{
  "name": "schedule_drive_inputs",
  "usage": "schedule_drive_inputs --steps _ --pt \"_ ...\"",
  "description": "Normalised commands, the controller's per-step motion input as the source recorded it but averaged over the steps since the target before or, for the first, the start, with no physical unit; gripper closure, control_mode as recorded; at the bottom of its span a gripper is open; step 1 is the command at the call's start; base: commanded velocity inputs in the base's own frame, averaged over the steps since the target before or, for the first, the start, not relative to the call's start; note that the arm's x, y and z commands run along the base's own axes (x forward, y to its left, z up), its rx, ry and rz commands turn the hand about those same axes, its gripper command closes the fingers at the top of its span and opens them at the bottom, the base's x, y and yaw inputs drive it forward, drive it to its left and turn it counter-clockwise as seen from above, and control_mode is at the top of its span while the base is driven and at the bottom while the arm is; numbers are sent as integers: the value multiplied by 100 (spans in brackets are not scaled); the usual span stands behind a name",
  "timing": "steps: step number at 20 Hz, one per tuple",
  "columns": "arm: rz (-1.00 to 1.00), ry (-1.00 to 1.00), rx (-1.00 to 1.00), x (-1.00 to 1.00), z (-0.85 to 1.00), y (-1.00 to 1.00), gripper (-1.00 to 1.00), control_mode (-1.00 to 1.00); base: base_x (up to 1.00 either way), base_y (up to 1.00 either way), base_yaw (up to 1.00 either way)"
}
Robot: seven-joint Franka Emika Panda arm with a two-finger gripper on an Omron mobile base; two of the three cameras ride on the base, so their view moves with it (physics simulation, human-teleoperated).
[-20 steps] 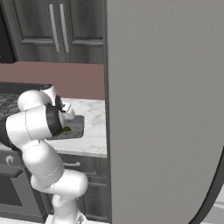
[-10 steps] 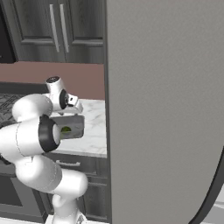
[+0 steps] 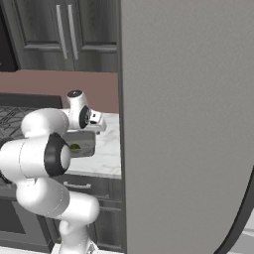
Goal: Take the avocado and lime out of the freezer and place them in the tupperware container on the counter. Then put the tupperware containing the vegetables back in the freezer.
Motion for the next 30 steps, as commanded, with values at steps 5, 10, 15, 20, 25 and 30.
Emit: schedule_drive_inputs --steps 5,10,15,20,25,30 --pt "1 2 0 11 -48 -10 -100 -100 0 0 0" --pt "5 2 0 24 -52 0 -100 -100 0 0 0" --pt "6 2 2 29 -32 0 -100 -100 0 0 0" --pt "8 1 2 33 -21 0 -100 -100 0 0 0" --pt "7 11 0 33 -41 4 100 -100 0 0 0" --pt "5 12 0 20 -43 7 100 -100 0 0 0"
